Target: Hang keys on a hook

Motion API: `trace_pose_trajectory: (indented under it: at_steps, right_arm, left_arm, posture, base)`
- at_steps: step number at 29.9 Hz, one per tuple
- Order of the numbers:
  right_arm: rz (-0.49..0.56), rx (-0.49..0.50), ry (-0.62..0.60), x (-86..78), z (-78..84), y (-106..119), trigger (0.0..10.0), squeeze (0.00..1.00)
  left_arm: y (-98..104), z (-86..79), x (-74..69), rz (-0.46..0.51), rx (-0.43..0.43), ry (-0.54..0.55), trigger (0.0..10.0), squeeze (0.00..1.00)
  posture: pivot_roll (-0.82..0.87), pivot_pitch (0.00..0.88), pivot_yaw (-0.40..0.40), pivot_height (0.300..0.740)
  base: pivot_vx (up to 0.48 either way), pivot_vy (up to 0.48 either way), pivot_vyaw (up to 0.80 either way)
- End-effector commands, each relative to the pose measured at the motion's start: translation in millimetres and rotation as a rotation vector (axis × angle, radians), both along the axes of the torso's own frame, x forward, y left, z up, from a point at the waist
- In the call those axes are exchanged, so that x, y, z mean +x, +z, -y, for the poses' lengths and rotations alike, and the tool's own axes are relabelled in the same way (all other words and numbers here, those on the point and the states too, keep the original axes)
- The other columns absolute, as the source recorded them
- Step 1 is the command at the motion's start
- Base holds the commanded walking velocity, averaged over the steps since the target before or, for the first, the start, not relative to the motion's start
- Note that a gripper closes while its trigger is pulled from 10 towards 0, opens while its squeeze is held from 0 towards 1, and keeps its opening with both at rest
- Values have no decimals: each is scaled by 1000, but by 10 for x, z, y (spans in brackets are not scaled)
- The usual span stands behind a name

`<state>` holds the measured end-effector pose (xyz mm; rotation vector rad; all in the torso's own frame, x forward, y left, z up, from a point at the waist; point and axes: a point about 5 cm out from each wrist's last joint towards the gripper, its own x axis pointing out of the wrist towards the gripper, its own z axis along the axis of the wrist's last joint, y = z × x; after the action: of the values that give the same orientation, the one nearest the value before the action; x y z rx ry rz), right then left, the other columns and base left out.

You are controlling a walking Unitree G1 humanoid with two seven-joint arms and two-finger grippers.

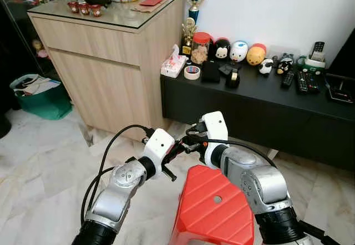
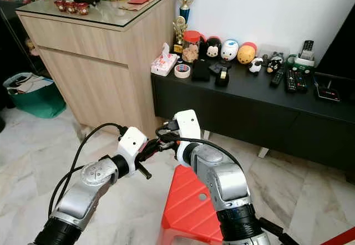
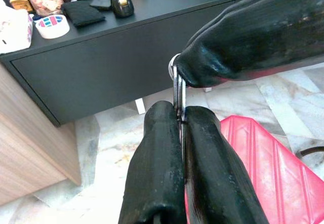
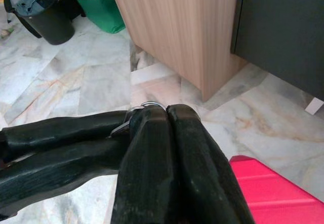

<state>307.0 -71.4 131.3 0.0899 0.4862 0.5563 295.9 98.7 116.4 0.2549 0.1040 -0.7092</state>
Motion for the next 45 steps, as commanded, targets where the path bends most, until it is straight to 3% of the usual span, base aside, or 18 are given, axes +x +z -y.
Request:
trace_pose_trajectory:
  at_steps: [1,5,6,7,8,22,23,24,25,42,43,44,45]
  right_arm:
    - [16,-7,-109,88,186,39,10000,1000]
    - [19,-10,-127,106,213,38,10000,1000]
    - [25,-16,-134,118,228,40,10000,776]
    - [32,-26,-138,127,243,42,10000,247]
    - [46,-47,-151,151,278,44,10000,0]
    - [57,-83,-219,271,494,17,10000,0]
    - [58,-81,-209,273,500,18,10000,514]
    - [58,-79,-207,274,500,19,10000,514]
    - [57,-78,-202,273,500,18,10000,1000]
    - [65,-59,-208,313,507,26,10000,1000]
    - [68,-60,-216,318,521,29,10000,1000]
    - [70,-60,-225,324,536,31,10000,1000]
    - [72,-63,-236,331,558,33,10000,1000]
  left_arm:
    - [-13,-39,-35,-15,7,-6,0,0]
    - [-11,-32,-45,-19,9,-18,0,0]
    - [-12,-30,-53,-22,15,-28,0,0]
    - [-14,-30,-61,-25,20,-36,0,0]
    - [-15,-41,-73,-31,26,-47,0,0]
    - [-67,-178,-169,-87,64,-69,0,0]
    - [-66,-179,-170,-88,64,-69,0,0]
    - [-66,-179,-171,-88,63,-69,0,0]
    - [-66,-178,-172,-89,63,-69,0,0]
    - [-53,-182,-187,-92,60,-82,0,0]
    - [-41,-188,-182,-85,55,-75,3255,0]
    - [-28,-196,-176,-80,49,-68,9216,0]
    - [-17,-209,-168,-75,48,-62,10000,0]
  posture:
    - [78,11,-43,740]
    - [81,12,-44,740]
    - [81,12,-44,740]
    - [81,12,-44,740]
    - [82,14,-43,740]
    - [89,16,-42,740]
    - [89,16,-42,740]
    - [89,16,-42,740]
    - [88,15,-42,740]
    - [89,14,-42,740]
    - [91,12,-41,740]
    - [91,12,-41,740]
    - [91,12,-41,740]
  base:
    - [0,0,0]
    - [0,0,0]
    - [0,0,0]
    - [0,0,0]
    - [0,0,0]
    - [0,0,0]
    - [0,0,0]
    - [0,0,0]
    - [0,0,0]
    - [0,0,0]
    - [0,0,0]
    - [0,0,0]
    - [0,0,0]
